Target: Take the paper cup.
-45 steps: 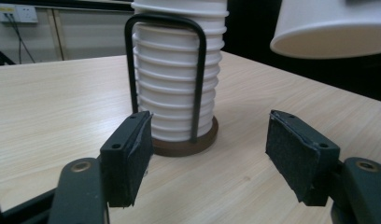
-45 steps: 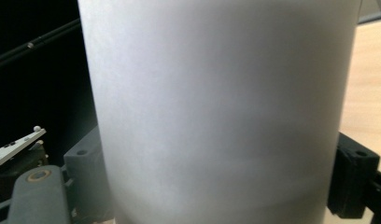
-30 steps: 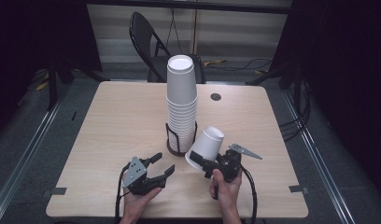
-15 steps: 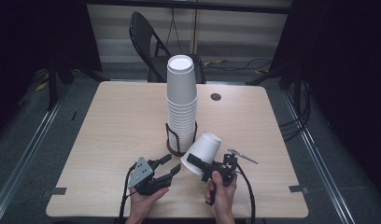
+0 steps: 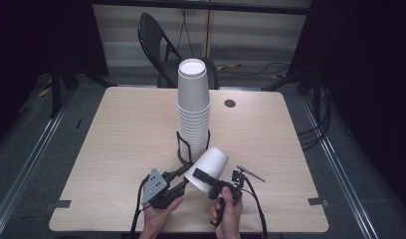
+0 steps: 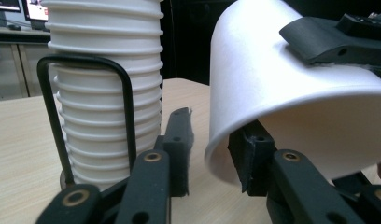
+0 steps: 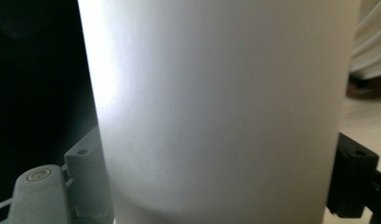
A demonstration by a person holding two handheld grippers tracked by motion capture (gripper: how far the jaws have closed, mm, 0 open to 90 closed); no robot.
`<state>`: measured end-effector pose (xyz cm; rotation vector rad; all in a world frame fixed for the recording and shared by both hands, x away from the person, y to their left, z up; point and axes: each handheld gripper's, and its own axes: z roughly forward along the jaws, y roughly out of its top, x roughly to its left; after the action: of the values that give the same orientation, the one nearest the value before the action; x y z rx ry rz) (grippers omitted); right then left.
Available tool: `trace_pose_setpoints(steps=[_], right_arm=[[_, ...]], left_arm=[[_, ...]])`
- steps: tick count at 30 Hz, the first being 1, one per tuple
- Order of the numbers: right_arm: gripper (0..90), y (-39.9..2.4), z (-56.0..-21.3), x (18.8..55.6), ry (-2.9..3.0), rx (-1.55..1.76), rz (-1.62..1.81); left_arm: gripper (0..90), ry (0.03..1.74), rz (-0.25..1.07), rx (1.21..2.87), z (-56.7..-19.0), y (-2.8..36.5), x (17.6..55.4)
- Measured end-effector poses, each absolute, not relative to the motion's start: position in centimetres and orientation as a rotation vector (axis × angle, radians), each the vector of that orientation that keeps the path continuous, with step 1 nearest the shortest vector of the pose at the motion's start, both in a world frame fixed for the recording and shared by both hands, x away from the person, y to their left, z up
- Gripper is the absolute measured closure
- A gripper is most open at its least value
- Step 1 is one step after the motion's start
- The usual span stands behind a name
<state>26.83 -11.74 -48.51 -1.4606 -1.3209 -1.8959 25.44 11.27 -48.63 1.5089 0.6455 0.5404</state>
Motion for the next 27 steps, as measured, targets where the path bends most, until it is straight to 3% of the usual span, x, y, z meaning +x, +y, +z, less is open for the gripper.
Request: trace_pose_setpoints(steps=[6,9,19,27], right_arm=[[14.9,-11.2,-49.0,26.6,-1.247,-1.432,-1.874],[15.0,-10.9,-49.0,26.4,-1.253,-1.427,-1.868],[13.9,-10.5,-49.1,26.5,-1.287,-1.434,-1.857],[11.5,-10.4,-49.0,26.5,-1.333,-1.439,-1.859]], left_arm=[[70.3,0.646,0.557,1.504,-48.6,10.9,25.5],[76.7,0.648,0.553,1.501,-48.6,10.8,25.7],[84.6,0.658,0.562,1.476,-48.6,10.5,25.7],[85.8,0.66,0.532,1.484,-48.8,10.8,25.8]])
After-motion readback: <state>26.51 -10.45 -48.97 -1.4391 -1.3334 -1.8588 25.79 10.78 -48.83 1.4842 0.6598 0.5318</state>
